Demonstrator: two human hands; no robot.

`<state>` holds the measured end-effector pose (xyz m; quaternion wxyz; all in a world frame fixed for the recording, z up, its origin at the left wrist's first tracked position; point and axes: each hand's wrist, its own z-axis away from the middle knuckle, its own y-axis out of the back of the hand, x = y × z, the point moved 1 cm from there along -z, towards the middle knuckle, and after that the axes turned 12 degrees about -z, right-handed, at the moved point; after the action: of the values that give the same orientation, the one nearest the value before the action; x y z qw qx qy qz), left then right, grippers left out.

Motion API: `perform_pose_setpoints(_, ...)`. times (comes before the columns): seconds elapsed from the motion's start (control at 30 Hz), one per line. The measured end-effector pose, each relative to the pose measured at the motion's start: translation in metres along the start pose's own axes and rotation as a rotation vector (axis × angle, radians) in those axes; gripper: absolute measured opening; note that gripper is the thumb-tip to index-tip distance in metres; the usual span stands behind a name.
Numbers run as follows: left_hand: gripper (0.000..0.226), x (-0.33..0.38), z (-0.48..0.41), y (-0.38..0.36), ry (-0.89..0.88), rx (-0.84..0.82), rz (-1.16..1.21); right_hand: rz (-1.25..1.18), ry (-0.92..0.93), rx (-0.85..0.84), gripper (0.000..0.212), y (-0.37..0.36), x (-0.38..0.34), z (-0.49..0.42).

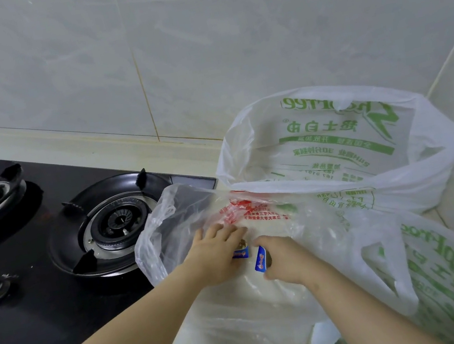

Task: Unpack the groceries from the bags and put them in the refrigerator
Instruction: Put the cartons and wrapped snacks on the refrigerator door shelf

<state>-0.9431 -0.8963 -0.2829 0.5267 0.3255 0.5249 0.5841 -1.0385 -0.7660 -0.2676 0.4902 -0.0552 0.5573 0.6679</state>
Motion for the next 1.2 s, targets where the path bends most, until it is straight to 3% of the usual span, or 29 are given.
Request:
perform_pose_setpoints(0.13,0.048,0.006,0.003,0.004,-0.005,0.012,-0.034,0.006,-0.029,0.057,0.061,-0.003,0.001,-0.004)
perform_pose_setpoints(0.27,0.046,0.002,0.005,0.012,0.123,-0.046,0.016,0.060,-0.042,0.066,0.062,-0.006,0.000,-0.008)
perform_pose_setpoints(0.4,0.049,0.000,0.008,0.017,0.222,-0.056,0.257,0.119,-0.034,0.066,0.055,-0.009,-0.001,-0.008)
perform_pose_setpoints(0.5,0.037,-0.001,0.010,0.020,0.303,-0.009,0.451,0.119,-0.056,0.093,0.040,-0.012,-0.003,-0.004)
perform_pose_setpoints(0.63,0.016,-0.002,0.014,0.023,0.424,0.048,0.909,0.030,-0.073,0.138,0.022,-0.013,-0.006,-0.001)
perform_pose_setpoints(0.7,0.007,-0.004,0.018,0.023,0.475,0.078,1.100,-0.106,-0.066,0.190,0.015,-0.012,-0.009,0.001)
perform_pose_setpoints(0.9,0.018,-0.012,0.038,0.033,0.502,0.204,1.525,-0.626,0.036,0.400,0.011,0.001,-0.029,0.015)
perform_pose_setpoints(1.03,0.017,-0.018,0.056,0.046,0.530,0.357,1.663,-1.000,0.073,0.338,0.020,0.003,-0.048,0.025)
perform_pose_setpoints(1.2,0.017,-0.033,0.092,0.062,0.586,0.581,1.694,-1.134,0.190,0.272,0.027,0.000,-0.083,0.039)
